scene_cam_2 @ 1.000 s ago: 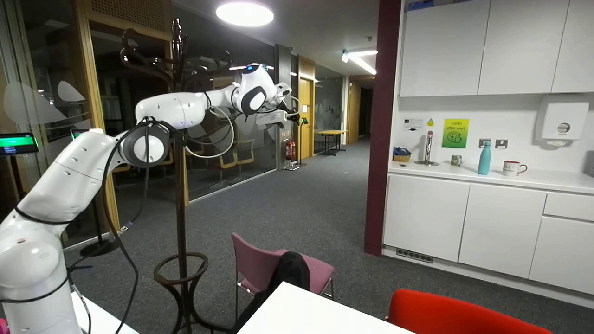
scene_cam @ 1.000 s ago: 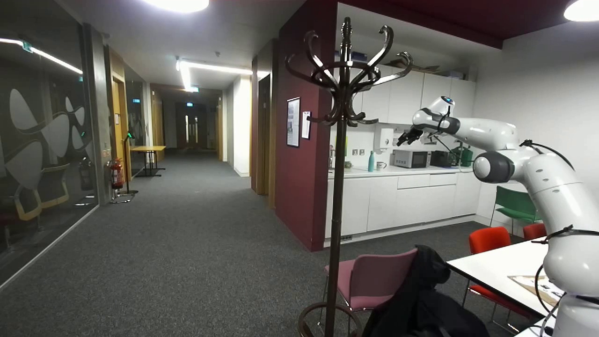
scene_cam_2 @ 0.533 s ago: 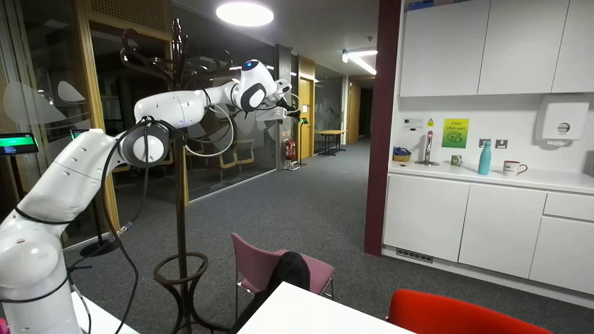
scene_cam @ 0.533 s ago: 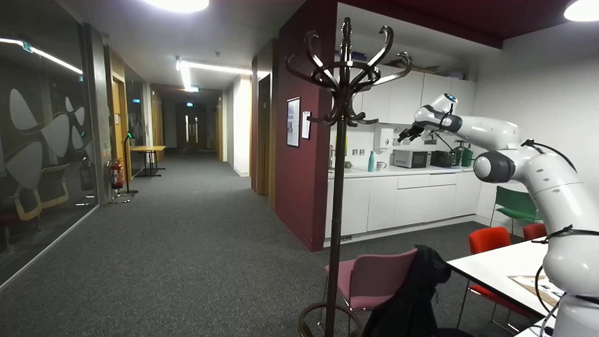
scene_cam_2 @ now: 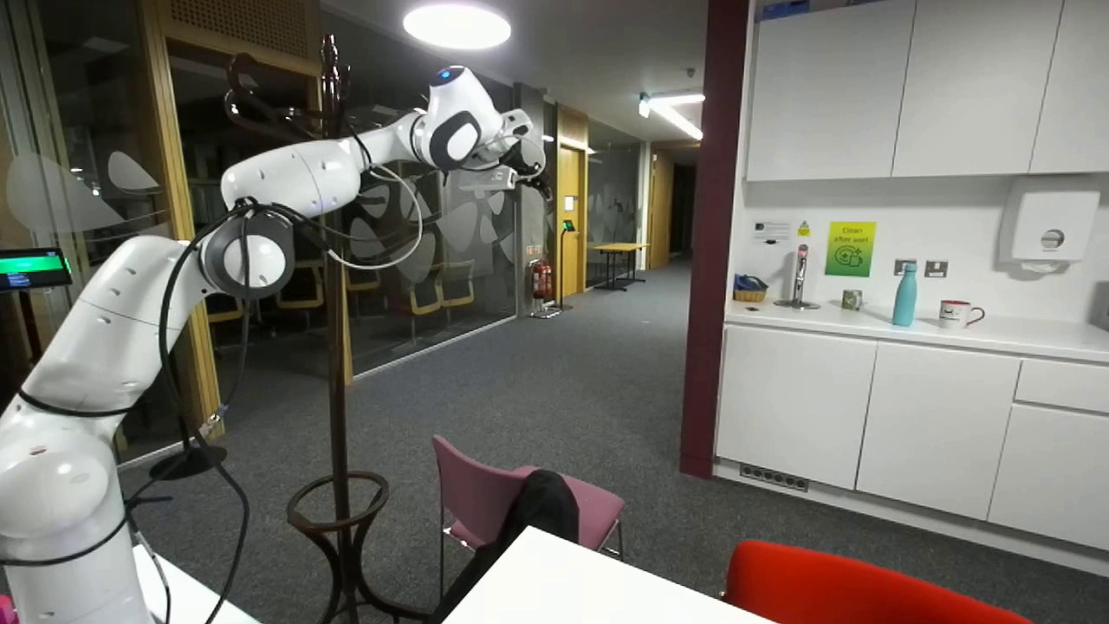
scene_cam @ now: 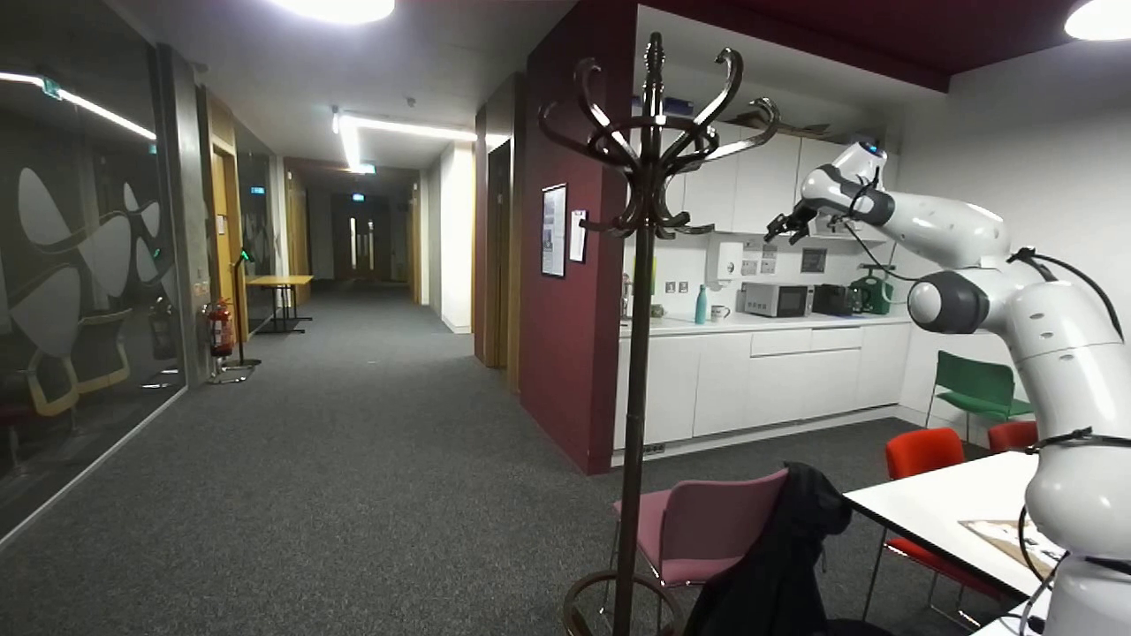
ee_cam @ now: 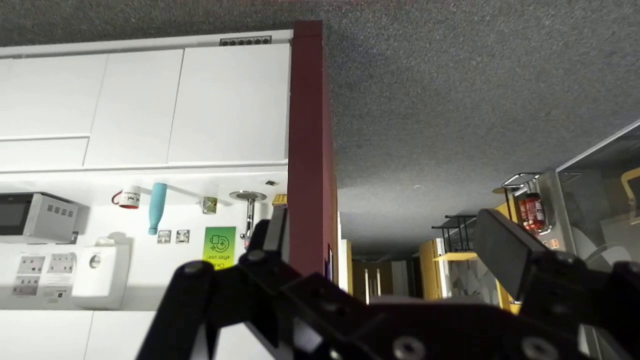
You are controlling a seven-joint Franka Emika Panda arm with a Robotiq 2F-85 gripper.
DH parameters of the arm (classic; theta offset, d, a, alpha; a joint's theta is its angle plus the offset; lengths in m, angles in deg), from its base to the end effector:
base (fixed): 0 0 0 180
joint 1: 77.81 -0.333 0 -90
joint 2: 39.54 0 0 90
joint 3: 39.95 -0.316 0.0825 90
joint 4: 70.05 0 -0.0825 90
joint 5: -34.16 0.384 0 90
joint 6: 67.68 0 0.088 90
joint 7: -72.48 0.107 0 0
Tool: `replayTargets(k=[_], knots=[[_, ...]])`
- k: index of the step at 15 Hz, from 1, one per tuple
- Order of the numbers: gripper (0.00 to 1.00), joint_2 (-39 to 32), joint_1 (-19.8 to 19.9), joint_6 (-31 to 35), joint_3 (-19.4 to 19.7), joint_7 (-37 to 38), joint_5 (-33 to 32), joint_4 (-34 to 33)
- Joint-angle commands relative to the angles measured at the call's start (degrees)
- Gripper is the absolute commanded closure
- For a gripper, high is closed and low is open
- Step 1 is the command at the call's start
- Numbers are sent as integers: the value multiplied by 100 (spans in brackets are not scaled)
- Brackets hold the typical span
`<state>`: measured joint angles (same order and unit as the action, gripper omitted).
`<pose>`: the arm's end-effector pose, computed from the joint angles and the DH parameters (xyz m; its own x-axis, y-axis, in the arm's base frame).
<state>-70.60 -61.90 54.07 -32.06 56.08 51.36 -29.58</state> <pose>0.6700 -0.2326 0.7630 0.6136 -0.0650 0.7870 -0.1192 -0.9928 0.0109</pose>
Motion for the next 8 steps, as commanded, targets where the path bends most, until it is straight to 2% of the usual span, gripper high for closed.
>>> replayTargets(k=[1,8], knots=[[0,526,13,-897,129,268,-121,96],[0,1167,-16,-2689,320,116,-417,-18]])
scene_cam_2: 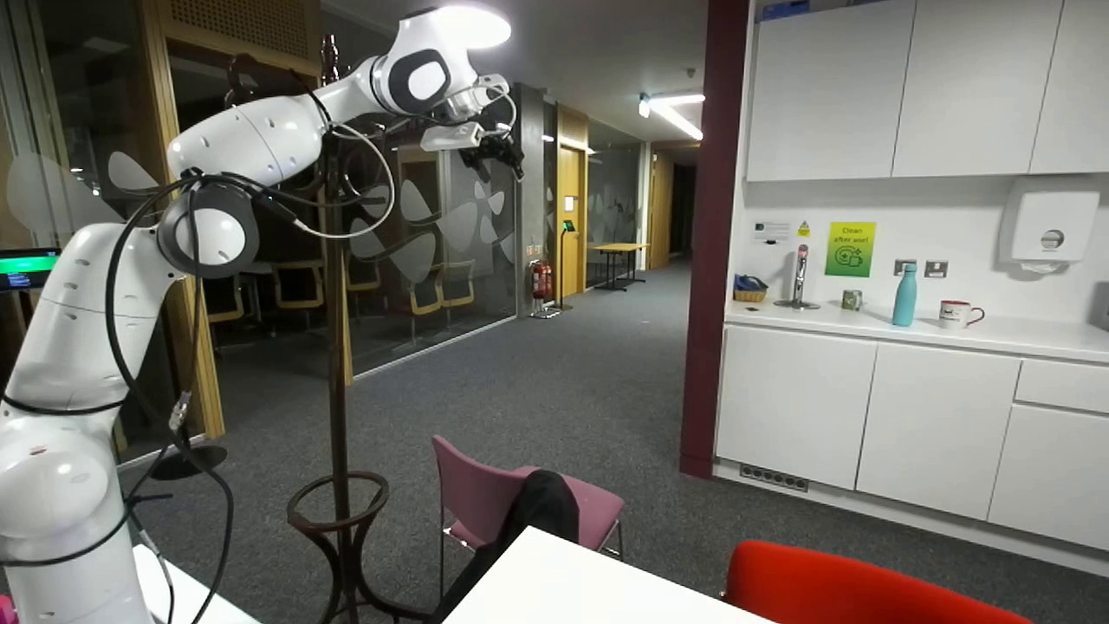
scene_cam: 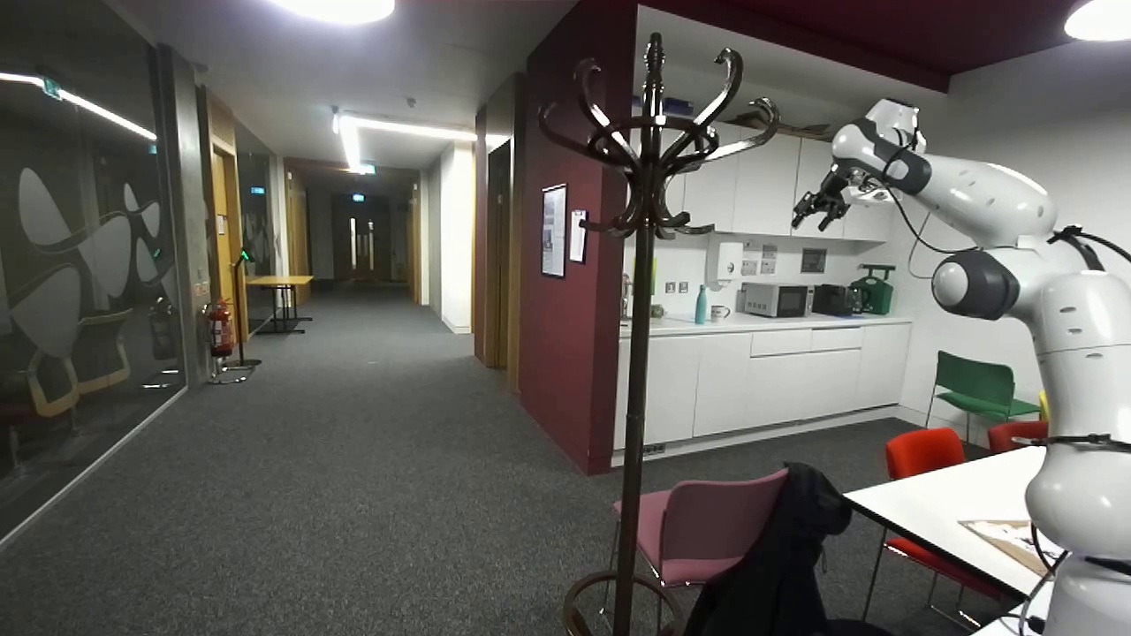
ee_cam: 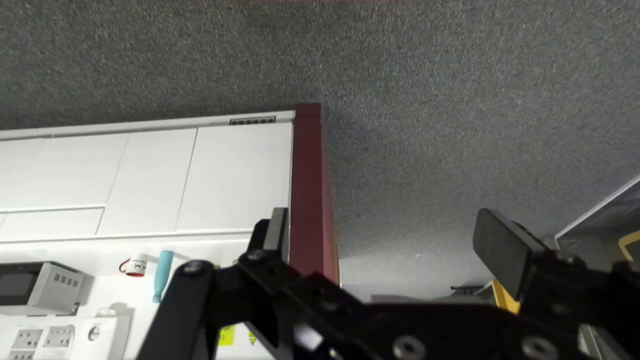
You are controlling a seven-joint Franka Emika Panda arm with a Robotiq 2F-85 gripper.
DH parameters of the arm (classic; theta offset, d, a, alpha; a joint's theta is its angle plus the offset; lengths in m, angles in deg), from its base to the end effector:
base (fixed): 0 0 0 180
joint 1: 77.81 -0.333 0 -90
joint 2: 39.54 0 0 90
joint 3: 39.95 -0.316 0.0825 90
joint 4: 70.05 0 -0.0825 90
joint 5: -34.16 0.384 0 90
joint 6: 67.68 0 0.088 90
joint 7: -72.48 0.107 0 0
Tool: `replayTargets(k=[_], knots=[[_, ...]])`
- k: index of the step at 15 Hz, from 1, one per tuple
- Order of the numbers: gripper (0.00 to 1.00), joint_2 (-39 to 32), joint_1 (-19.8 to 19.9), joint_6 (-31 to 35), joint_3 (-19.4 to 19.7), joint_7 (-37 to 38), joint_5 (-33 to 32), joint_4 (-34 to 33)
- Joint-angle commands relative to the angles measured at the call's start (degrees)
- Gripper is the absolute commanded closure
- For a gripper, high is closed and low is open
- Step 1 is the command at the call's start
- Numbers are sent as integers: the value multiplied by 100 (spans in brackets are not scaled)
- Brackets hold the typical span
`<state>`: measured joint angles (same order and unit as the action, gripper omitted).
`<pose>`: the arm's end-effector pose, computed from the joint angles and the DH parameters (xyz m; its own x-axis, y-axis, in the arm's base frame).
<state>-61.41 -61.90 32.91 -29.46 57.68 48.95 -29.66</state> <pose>0.5893 -0.2210 0.8215 0.7617 -0.0934 0.6412 -0.1256 -0.9921 0.0048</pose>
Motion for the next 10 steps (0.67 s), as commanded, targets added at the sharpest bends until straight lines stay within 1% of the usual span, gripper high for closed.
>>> replayTargets(k=[1,4,6,9,10], knots=[[0,308,-5,-776,64,-101,-216,-23],[0,475,16,-1217,75,-126,-288,-38],[0,554,24,-1372,93,-94,-314,-42],[0,620,20,-1464,140,-14,-378,-45],[0,531,0,-1305,109,-20,-291,-21]])
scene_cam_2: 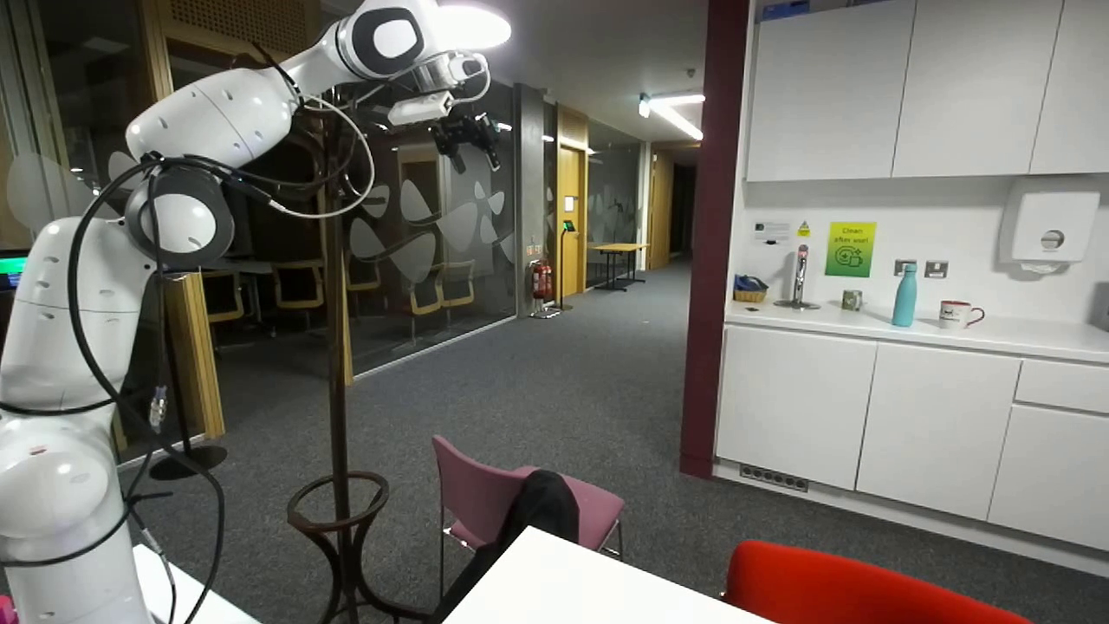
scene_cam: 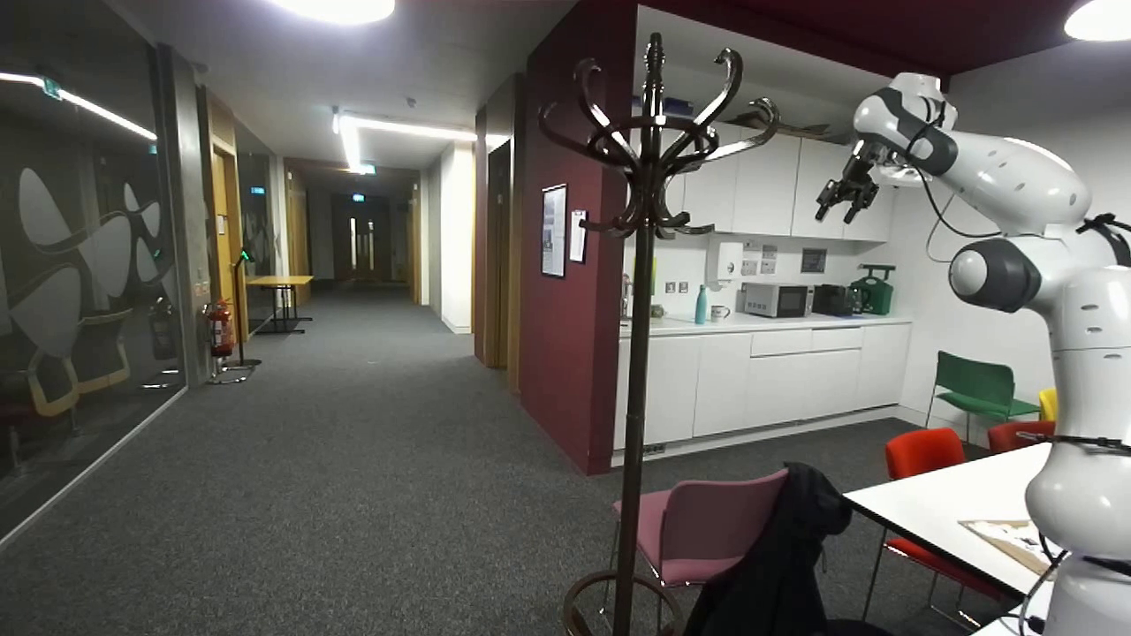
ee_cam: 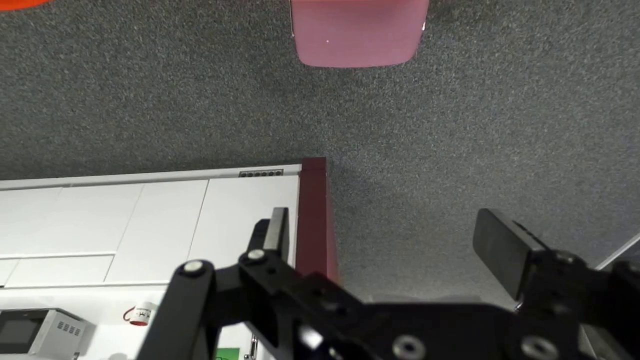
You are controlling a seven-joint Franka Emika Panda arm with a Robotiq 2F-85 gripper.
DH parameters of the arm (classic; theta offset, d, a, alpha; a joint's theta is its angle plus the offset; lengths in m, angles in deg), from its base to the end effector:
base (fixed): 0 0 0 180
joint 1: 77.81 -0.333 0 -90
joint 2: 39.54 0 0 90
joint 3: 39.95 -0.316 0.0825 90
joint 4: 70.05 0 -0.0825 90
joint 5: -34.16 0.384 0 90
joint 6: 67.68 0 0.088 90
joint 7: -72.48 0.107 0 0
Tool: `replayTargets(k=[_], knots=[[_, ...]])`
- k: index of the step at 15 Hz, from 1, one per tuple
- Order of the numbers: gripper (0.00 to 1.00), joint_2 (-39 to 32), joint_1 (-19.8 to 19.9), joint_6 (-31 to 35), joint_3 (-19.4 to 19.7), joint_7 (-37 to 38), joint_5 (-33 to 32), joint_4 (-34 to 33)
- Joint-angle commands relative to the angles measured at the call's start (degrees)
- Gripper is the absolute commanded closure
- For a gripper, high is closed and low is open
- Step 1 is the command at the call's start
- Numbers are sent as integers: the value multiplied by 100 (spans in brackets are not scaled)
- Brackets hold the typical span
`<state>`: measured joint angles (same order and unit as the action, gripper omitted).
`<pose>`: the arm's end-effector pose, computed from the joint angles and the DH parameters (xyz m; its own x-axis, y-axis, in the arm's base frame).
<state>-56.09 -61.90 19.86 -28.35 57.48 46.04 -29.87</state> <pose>0.5325 -0.2130 0.8482 0.8428 -0.1017 0.5286 -0.1336 -0.9908 0.0224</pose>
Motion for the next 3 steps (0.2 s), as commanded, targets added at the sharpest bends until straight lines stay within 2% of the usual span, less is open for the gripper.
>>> replayTargets(k=[1,3], knots=[[0,14,0,-6,16,0,-3,0],[0,21,0,-7,30,0,-5,0]])
